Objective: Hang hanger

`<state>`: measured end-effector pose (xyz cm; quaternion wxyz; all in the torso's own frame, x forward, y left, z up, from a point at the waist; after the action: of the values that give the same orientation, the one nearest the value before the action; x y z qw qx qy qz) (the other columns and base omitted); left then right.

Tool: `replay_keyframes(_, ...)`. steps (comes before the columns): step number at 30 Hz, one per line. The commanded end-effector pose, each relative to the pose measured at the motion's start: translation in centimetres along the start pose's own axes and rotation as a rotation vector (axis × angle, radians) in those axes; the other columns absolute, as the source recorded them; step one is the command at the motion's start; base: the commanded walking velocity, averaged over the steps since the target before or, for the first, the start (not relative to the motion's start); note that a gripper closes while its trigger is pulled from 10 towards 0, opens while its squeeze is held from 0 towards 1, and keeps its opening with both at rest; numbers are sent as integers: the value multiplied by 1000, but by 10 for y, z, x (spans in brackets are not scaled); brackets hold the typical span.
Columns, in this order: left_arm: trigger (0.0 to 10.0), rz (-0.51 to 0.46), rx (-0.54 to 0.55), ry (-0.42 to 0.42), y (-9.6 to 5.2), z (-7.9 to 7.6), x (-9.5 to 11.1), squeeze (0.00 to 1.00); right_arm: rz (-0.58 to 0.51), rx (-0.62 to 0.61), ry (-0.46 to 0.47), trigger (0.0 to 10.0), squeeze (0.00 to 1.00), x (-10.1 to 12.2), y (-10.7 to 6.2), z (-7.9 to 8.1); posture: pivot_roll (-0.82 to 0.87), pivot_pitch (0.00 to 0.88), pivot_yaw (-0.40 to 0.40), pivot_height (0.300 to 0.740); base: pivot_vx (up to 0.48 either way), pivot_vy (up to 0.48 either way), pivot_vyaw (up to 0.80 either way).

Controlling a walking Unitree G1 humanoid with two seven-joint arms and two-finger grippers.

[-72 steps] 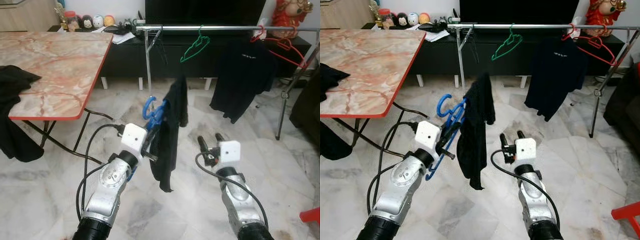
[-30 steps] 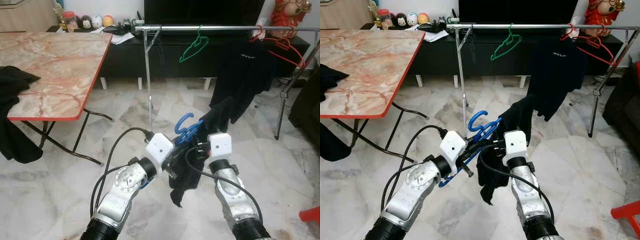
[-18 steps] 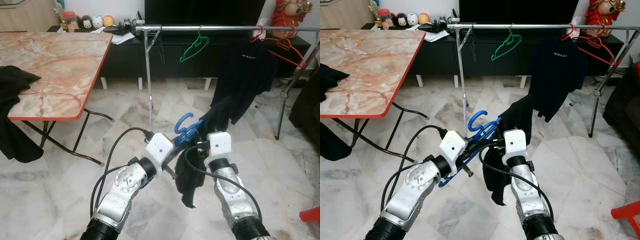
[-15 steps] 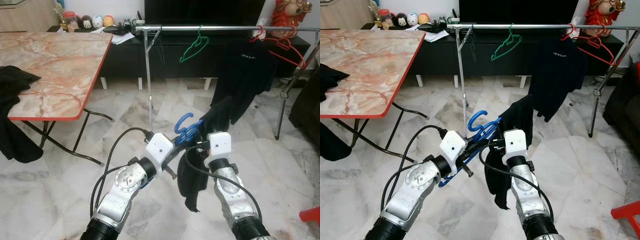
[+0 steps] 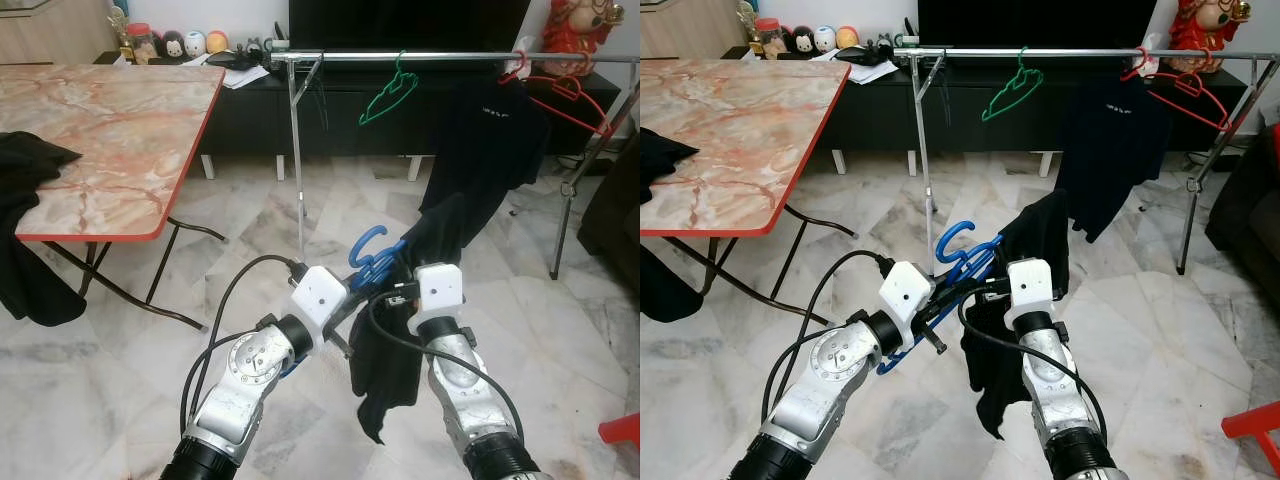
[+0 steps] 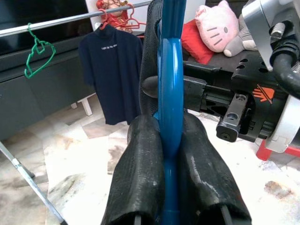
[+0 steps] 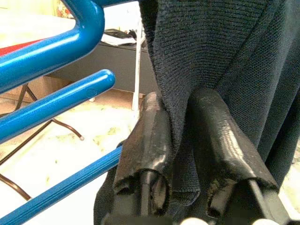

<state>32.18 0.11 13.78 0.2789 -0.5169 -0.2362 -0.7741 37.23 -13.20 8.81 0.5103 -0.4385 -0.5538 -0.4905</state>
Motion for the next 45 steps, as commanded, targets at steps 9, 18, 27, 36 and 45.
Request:
replay_keyframes(9,10000,-55,9,29,3,3,17,0,-5,6,-2,0,0,1,2,2,19,0,-15,740,0,0,0)
replay_keyframes(18,10000,7,24,55,0,6,3,0,8,108,4,0,0,2,3,19,15,0,-16,740,0,0,0)
replay_keyframes(27,10000,127,-4,123,-4,0,-24,0,-24,190,-9,0,0,19,9,28,8,0,-20,740,0,0,0)
replay_keyframes(36,10000,167,-66,111,-5,-13,-33,0,-69,239,-35,0,0,39,15,29,5,0,-20,740,0,0,0)
replay_keyframes(45,10000,229,-111,128,-9,-21,-47,0,-18,407,-113,0,0,39,8,44,5,0,-20,740,0,0,0)
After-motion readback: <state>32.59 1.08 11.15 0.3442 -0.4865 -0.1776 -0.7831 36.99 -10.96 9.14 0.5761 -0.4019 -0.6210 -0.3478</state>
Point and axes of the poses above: a point about 5 cm out from each wrist's last joint towards the gripper, its own y axis pointing out of the wrist towards the gripper, its own x axis along the axis of the wrist's last joint, z = x × y, the point moved 6 cm from there along y, pointing out of the wrist towards the gripper, and after that the axes turned 9 degrees about y, right-handed, at the moved point
